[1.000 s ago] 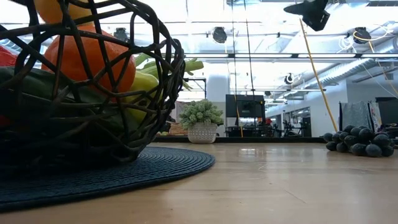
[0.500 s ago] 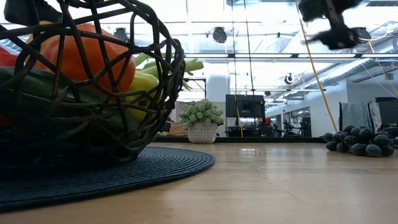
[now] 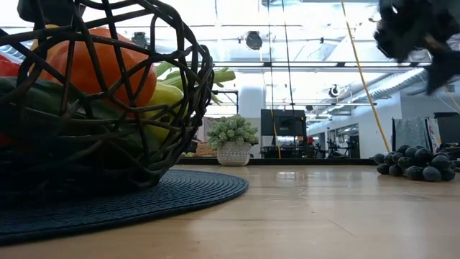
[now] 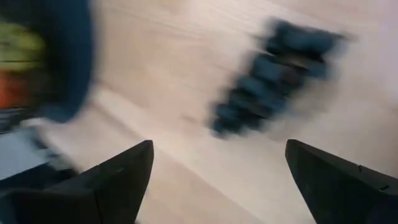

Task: Build produce basket
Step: Put the black grapes into the black wire basket

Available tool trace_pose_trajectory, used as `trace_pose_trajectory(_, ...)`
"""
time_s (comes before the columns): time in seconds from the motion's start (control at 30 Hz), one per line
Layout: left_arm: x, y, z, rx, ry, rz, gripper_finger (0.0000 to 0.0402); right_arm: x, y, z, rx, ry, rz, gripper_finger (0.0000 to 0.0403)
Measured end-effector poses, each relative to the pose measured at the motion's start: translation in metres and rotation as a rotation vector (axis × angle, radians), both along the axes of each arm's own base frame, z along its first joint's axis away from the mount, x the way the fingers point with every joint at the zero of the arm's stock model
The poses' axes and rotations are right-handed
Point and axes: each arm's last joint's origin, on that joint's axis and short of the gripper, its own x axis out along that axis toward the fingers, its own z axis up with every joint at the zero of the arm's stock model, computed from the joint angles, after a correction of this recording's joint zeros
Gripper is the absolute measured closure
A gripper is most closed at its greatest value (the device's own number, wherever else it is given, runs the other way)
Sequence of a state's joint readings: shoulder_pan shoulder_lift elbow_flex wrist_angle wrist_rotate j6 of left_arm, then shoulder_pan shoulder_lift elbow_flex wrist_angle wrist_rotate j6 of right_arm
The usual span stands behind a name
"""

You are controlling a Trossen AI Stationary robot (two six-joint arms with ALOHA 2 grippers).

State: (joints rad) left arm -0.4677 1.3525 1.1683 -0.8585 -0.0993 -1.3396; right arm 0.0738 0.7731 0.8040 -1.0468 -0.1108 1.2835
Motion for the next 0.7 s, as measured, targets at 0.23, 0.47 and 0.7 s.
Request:
trace_pose_trajectory(0.23,0.003,0.001,0.001,-0.019,-0.023,0.033,0.0135,-0.017,-0.004,-0.011,-0.108,0.219,0.007,0.0047)
trace_pose_trajectory(0.47,0.017,0.007,0.009,-0.055,-0.149,0.043,0.0169,-0.011,-0.004,-0.032,-0.152,0.237,0.042,0.0090)
trace_pose_trajectory(0.7,0.035,0.019,0.020,-0.069,-0.323,0.036,0.0208,0.001,-0.005,-0.038,-0.129,0.312,0.083,0.0143)
